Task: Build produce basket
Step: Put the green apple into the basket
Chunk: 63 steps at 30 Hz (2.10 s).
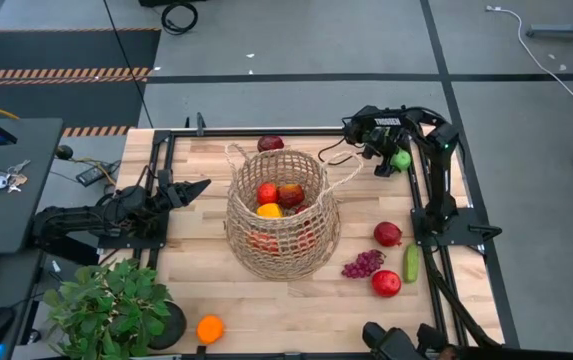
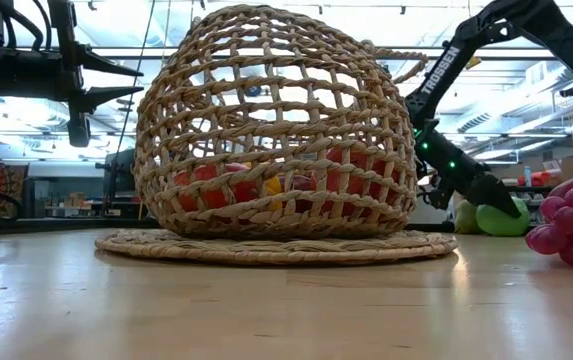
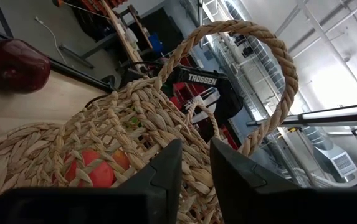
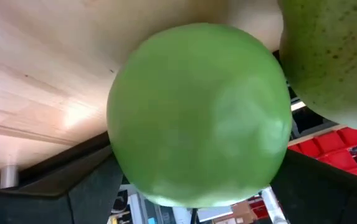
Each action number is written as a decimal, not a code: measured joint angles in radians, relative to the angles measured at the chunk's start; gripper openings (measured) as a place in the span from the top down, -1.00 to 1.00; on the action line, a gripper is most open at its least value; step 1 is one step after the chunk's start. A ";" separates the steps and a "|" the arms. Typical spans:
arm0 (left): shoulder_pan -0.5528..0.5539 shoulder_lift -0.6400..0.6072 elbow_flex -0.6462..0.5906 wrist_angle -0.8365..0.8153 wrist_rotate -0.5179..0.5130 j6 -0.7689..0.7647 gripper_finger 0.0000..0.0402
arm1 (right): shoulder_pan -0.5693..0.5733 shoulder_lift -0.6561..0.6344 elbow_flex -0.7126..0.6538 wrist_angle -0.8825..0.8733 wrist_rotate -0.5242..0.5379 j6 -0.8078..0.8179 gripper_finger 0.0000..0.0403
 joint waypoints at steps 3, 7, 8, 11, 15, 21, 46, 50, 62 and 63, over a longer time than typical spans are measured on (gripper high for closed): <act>0.000 0.000 0.000 0.000 0.000 0.000 0.57 | 0.008 0.000 0.000 0.000 -0.001 -0.012 -0.85; 0.000 0.000 0.000 0.000 0.000 0.000 0.57 | 0.014 -0.013 -0.002 0.008 0.001 -0.018 -0.84; 0.000 0.000 0.000 0.000 0.000 0.000 0.57 | 0.014 -0.017 -0.002 0.010 0.000 -0.018 -0.82; 0.000 0.000 0.000 0.000 0.000 0.000 0.55 | 0.014 -0.023 -0.002 0.013 0.000 -0.019 -0.75; 0.000 0.000 0.000 0.000 0.000 0.000 0.55 | 0.014 -0.026 0.002 0.000 -0.002 -0.016 -0.66; 0.000 0.000 0.000 0.000 0.000 0.000 0.55 | 0.031 -0.049 0.058 -0.038 -0.014 0.006 -0.65; 0.000 0.000 0.000 0.000 0.000 0.000 0.58 | 0.183 -0.317 0.562 0.295 -0.719 0.048 -0.65; 0.000 0.000 0.000 0.000 0.000 0.000 0.57 | 0.206 -0.337 0.622 0.409 -0.764 0.065 -0.65; 0.000 0.000 0.000 0.000 0.000 0.000 0.55 | 0.231 -0.338 0.716 0.611 -1.125 0.174 -0.65; 0.000 0.000 0.000 0.000 0.000 0.000 0.55 | 0.232 -0.338 0.716 0.642 -1.180 0.202 -0.65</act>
